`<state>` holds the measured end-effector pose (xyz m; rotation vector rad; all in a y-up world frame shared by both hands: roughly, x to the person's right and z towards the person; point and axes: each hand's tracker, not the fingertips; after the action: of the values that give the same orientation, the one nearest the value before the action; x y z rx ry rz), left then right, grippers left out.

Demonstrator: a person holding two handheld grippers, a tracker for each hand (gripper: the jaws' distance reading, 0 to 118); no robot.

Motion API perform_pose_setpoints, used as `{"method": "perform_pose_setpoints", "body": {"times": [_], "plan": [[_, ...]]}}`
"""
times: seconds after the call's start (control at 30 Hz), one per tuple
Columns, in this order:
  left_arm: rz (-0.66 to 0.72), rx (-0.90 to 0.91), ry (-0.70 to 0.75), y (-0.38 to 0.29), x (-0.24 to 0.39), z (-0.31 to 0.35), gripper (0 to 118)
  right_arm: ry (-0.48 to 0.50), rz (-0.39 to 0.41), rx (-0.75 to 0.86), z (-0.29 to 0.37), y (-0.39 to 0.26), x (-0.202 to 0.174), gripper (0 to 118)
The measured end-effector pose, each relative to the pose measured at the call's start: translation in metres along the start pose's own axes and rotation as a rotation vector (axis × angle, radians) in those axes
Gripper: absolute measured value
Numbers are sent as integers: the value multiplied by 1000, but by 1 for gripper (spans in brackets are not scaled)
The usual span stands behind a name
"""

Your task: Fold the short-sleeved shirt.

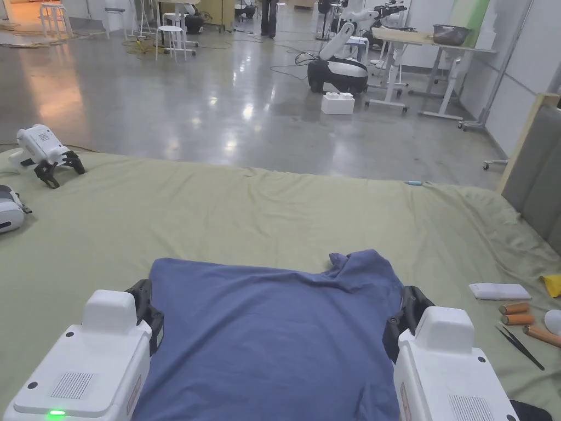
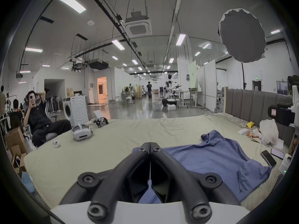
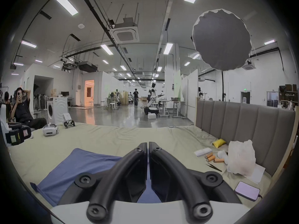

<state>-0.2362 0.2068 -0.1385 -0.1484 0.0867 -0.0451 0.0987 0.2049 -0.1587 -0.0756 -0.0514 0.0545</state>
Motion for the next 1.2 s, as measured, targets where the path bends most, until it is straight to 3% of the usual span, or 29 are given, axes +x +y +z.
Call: {"method": "perform_pose_setpoints", "body": {"times": [0.23,0.57,0.63,0.67,0.7,0.73,0.8,1.07,1.2], "plan": [[-8,-26,-2,4,-11,-13,0,-1,23,28,-8,2,-5,0],[92,-588,17,-50,-92,-34,0,34,24,-103,-28,-22,-2,0],[123,-681,2,-64,-104,-34,14,41,16,-129,-31,-29,-3,0],[156,-726,6,-72,-111,-35,29,45,23,-152,-33,-32,-5,0],[176,-754,0,-76,-115,-36,53,50,22,-161,-33,-33,-6,0],[191,-783,1,-83,-118,-37,69,57,17,-172,-34,-37,-6,0],[178,-866,13,-95,-121,-39,78,62,22,-197,-36,-41,-8,0],[160,-941,58,-136,-119,-64,74,58,24,-242,-36,-55,-2,0],[161,-927,59,-139,-112,-63,61,38,19,-269,-32,-59,11,0]]}}
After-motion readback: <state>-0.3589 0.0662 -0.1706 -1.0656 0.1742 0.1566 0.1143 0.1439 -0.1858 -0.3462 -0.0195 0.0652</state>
